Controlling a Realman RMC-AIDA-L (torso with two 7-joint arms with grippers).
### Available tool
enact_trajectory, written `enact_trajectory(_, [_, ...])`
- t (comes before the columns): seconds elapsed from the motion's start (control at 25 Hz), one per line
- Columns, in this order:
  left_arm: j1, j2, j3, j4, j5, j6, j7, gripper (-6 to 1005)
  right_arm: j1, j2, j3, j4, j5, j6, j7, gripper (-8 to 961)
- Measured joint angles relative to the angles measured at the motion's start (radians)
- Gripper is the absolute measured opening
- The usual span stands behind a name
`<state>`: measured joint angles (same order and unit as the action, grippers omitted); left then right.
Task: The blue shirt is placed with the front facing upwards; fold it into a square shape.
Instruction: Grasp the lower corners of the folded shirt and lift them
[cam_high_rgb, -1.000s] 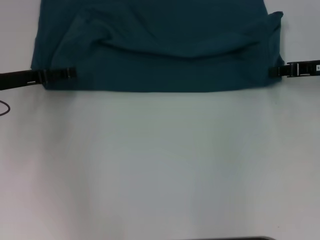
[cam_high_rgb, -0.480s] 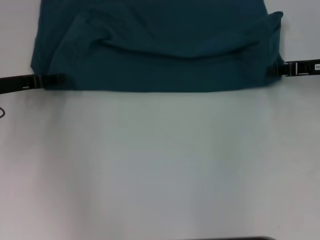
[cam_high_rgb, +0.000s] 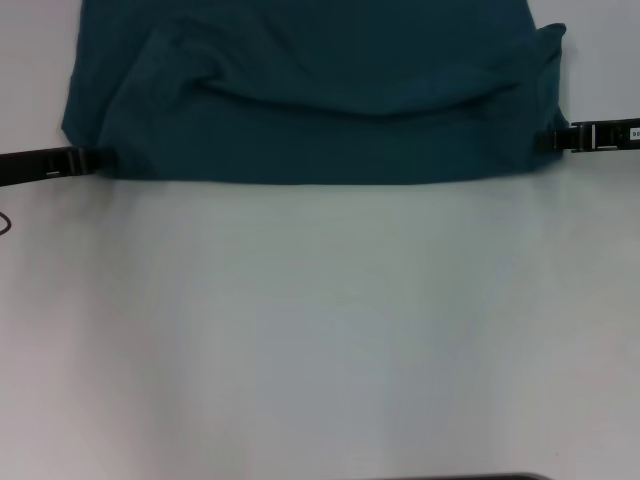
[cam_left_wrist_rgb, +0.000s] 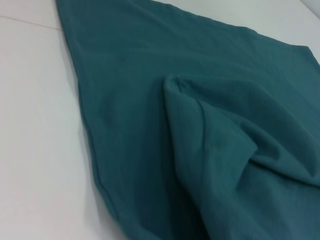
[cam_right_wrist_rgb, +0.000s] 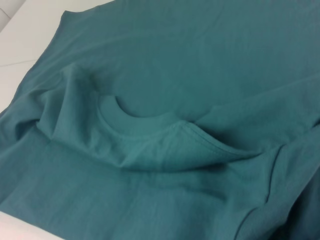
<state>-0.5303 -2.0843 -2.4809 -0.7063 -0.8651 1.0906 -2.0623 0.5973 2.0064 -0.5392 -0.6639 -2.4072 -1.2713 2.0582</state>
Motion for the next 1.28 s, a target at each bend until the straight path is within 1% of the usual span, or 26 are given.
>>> enact_trajectory(0.04, [-0.001, 0.0, 0.0, 0.0, 0.0, 0.0, 0.001, 316, -0.001, 0.0, 0.001, 0.0, 0.0, 0.0, -0.003, 32])
enact_trajectory(0.16, [-0.002, 0.001, 0.001, 0.001, 0.0, 0.004, 0.002, 106, -0.004, 0.0, 0.004, 0.001, 0.001, -0.005, -0.018, 32])
enact_trajectory(0.24, [0.0, 0.004, 0.0, -0.004, 0.0, 0.019, 0.001, 63, -0.011, 0.0, 0.005, 0.0, 0.001, -0.014, -0.026, 32])
enact_trajectory(0.36, [0.013, 0.006, -0.004, -0.038, 0.0, 0.085, -0.001, -1, -0.026, 0.001, 0.008, -0.008, 0.011, -0.04, -0.047, 32])
enact_trajectory(0.44, [0.023, 0.007, -0.007, -0.057, -0.002, 0.128, -0.001, -1, -0.039, -0.001, 0.01, -0.011, 0.027, -0.059, -0.062, 32])
enact_trajectory(0.64, [0.059, 0.014, -0.014, -0.102, -0.011, 0.212, -0.009, 0, -0.09, -0.013, 0.013, -0.025, 0.067, -0.113, -0.103, 32])
enact_trajectory(0.88, [0.093, 0.037, -0.022, -0.112, -0.012, 0.329, -0.015, -1, -0.164, -0.014, 0.018, -0.081, 0.07, -0.215, -0.146, 33])
enact_trajectory(0.96, [0.104, 0.044, -0.034, -0.114, -0.013, 0.392, -0.011, -1, -0.188, -0.015, 0.021, -0.088, 0.07, -0.256, -0.17, 33])
enact_trajectory(1.16, [0.13, 0.055, -0.049, -0.124, -0.013, 0.525, -0.006, -1, -0.242, -0.021, 0.053, -0.09, 0.07, -0.332, -0.239, 33])
enact_trajectory(1.28, [0.147, 0.06, -0.05, -0.127, -0.012, 0.574, -0.006, -1, -0.268, -0.025, 0.069, -0.089, 0.068, -0.366, -0.272, 33])
